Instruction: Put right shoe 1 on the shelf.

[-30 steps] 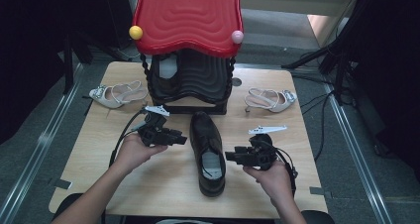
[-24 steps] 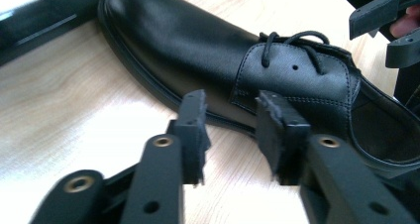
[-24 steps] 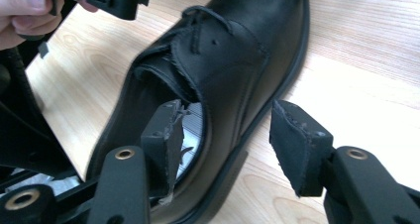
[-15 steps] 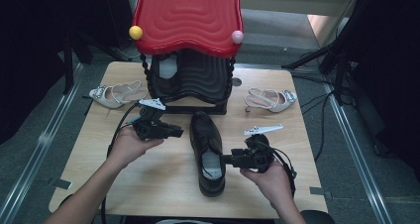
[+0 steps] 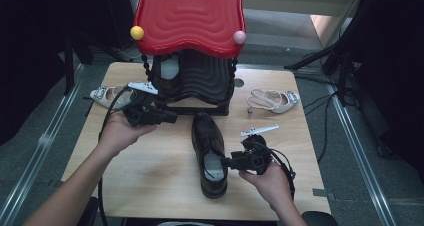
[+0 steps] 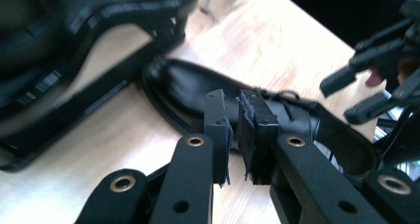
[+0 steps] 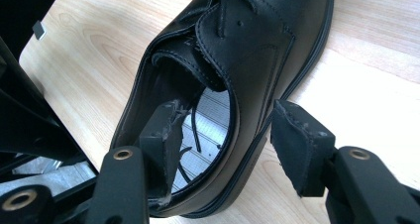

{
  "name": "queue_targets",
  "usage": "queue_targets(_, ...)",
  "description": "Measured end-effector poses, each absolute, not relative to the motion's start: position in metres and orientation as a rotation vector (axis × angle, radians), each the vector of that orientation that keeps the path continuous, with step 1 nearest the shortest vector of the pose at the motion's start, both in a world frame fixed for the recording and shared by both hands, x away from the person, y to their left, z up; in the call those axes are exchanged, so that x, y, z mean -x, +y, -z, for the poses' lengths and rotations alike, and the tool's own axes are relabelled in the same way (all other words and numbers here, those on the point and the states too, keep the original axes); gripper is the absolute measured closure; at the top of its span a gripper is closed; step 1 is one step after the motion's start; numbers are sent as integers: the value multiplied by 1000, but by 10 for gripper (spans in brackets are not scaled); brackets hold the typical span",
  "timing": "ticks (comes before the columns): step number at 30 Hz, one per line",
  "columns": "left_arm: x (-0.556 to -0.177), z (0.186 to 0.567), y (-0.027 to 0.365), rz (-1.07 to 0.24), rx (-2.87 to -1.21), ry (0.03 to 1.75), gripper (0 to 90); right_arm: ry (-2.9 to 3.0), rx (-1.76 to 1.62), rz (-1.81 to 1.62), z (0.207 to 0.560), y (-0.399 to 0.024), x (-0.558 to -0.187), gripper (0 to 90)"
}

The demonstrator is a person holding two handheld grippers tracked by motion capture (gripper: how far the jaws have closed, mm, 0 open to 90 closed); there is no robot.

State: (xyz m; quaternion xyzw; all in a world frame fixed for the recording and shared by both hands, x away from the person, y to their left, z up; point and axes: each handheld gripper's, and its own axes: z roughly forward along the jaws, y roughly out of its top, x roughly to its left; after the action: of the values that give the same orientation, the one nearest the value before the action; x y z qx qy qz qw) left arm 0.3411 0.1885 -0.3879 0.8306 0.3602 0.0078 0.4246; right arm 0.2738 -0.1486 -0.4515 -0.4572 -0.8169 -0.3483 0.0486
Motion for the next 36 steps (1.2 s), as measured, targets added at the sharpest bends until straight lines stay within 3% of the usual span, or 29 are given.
queue_targets(18, -365, 311, 196, -108, -2056, 863, 838, -2492, 1402, 940, 461, -137, -280, 479)
queue_targets(36, -393, 245, 197, -209, -2041, 867, 838, -2432, 1533, 708, 482, -122, -306, 570)
